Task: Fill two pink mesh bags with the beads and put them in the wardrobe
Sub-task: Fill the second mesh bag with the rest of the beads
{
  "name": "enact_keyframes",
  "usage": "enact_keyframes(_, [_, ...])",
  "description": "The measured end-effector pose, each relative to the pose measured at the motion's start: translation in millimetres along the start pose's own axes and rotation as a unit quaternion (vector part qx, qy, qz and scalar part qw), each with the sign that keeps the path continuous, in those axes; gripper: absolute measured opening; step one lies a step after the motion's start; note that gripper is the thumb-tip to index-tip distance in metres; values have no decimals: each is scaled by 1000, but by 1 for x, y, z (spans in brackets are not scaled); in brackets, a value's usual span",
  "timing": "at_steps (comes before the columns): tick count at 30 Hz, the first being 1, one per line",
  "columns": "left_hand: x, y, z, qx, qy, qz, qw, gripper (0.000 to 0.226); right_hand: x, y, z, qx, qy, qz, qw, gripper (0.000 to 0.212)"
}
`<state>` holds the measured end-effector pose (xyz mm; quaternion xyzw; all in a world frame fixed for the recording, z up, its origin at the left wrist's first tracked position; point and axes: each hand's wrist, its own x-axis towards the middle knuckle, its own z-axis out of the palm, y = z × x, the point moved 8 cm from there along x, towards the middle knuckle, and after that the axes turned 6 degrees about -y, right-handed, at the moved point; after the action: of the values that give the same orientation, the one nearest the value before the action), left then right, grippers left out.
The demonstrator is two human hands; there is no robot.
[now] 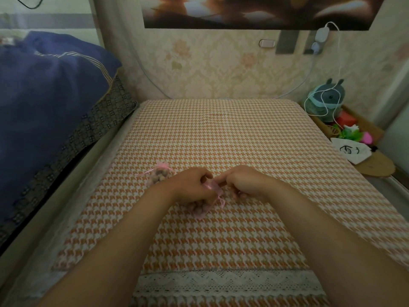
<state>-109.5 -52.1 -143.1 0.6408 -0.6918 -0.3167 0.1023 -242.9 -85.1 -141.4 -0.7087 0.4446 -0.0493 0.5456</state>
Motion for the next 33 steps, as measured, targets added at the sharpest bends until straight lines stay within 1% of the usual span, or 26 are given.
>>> enact_keyframes(2, [4, 7, -3, 6, 27, 6, 1000, 53, -2, 4, -16, 0, 48, -4, 999, 41])
enact_keyframes(4, [9, 16, -5, 12, 55, 17, 998, 45, -7, 7, -37, -13, 111, -17, 994, 38])
enact_keyframes(6, [15, 27, -3, 33, 80, 33, 996, 39, -13, 11, -58, -35, 175, -39, 983, 37])
enact_keyframes(8, [22, 38, 2, 48, 98, 39, 993, 33, -19, 17, -73, -72, 215, -53, 973, 34])
enact_keyframes(10, [28, 46, 7, 67, 107, 32, 992, 32, -20, 25, -78, -134, 220, -46, 965, 27])
enact_keyframes(12, [33, 52, 13, 85, 102, 22, 991, 34, -20, 29, -75, -194, 199, -32, 960, 23])
enact_keyframes(16, [43, 59, 25, 70, 78, 17, 994, 35, -18, 26, -62, -304, 172, -24, 937, 23])
enact_keyframes(18, [46, 59, 28, 57, 82, 10, 995, 32, -15, 25, -59, -335, 171, -18, 927, 21])
enact_keyframes(21, [50, 55, 28, 8, 100, -1, 995, 26, -13, 27, -62, -305, 189, -24, 933, 17])
enact_keyframes(26, [49, 47, 14, -127, 141, 3, 982, 15, -14, 23, -69, -161, 229, -103, 954, 14])
enact_keyframes(28, [47, 44, 8, -183, 147, 1, 972, 13, -15, 20, -70, -123, 237, -128, 955, 13])
enact_keyframes(30, [43, 40, 4, -227, 154, -3, 962, 11, -16, 14, -68, -108, 244, -149, 952, 13])
enact_keyframes(33, [33, 37, -2, -249, 165, 1, 954, 9, -19, 3, -63, -80, 246, -180, 949, 13])
